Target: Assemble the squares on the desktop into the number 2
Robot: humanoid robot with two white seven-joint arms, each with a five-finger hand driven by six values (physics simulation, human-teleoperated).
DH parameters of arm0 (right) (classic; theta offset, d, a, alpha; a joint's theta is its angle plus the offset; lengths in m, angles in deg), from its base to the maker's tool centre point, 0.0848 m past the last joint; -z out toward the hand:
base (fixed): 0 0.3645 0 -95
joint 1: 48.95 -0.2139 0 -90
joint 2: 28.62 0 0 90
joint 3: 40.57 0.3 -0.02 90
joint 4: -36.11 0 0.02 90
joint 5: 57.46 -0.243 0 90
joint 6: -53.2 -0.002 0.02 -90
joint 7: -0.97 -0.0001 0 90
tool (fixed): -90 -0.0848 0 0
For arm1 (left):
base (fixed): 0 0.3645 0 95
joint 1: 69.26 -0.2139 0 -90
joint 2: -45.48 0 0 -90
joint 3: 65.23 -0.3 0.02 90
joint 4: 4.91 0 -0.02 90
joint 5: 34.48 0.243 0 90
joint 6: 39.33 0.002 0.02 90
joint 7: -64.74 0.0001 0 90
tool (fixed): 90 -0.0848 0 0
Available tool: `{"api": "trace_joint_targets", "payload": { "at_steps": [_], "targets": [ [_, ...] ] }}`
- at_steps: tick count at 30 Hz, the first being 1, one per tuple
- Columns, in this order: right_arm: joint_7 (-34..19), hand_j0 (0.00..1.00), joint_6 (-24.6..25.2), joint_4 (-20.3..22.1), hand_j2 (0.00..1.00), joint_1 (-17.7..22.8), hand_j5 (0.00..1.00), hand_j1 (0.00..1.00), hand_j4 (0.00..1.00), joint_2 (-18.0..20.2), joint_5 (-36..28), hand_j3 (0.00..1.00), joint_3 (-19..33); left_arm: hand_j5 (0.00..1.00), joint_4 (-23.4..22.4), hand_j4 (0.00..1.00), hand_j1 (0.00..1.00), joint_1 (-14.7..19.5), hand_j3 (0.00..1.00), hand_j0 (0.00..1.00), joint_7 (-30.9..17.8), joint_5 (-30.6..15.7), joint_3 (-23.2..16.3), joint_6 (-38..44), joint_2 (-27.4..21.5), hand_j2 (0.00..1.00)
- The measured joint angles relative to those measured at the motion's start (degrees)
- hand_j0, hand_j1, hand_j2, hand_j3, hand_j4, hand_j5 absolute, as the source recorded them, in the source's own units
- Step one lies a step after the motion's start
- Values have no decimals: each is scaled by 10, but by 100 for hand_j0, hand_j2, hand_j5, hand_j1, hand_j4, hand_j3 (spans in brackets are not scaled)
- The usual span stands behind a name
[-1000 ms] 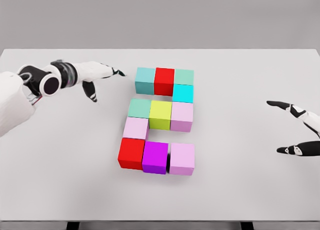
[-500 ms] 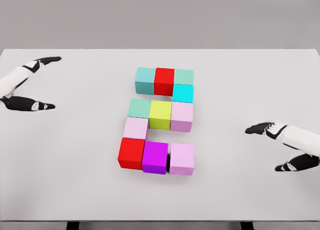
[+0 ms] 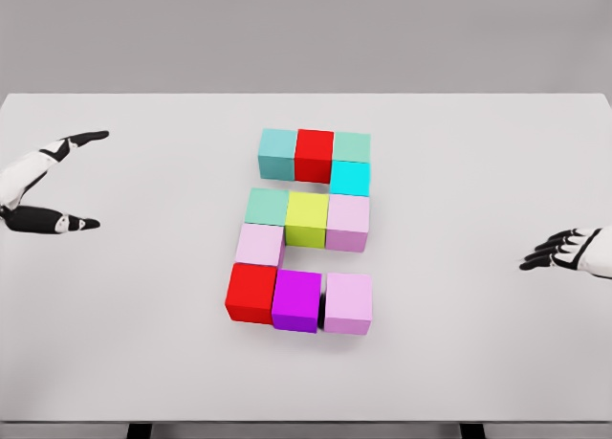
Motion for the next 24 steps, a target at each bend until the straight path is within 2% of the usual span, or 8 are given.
{"api": "trace_joint_targets", "payload": {
  "at_steps": [4,6,8,12,13,17,20,24],
  "targets": [
    [0,100,0,-1,100,-6,100,100,100,-24,1,100,0,100,0,100,100,0,100,100,0,5,-9,0,0,100],
    [0,100,-2,-4,100,-41,100,100,100,-47,10,100,-3,100,0,100,100,-1,100,100,0,6,-11,0,0,100],
    [0,100,0,-24,100,-162,100,100,100,-86,25,100,-63,100,0,100,100,-1,100,100,0,6,-12,0,0,100],
    [0,100,-1,-81,100,-397,100,100,100,-142,22,100,-293,100,0,100,100,-1,100,100,0,7,-13,0,1,100],
    [0,100,1,-77,100,-418,100,100,100,-145,15,100,-328,100,0,100,100,-1,100,100,0,8,-13,0,1,100],
    [0,100,0,-24,100,-410,100,100,100,-99,12,100,-395,100,0,100,100,-1,100,100,0,10,-13,0,1,100],
    [0,100,0,-9,100,-406,100,100,100,-66,11,100,-410,100,0,100,100,-1,100,100,0,12,-13,0,2,100],
    [0,100,0,-2,100,-407,100,100,100,-59,20,100,-421,100,0,100,100,-1,100,100,0,16,-14,0,2,100]
  ]
}}
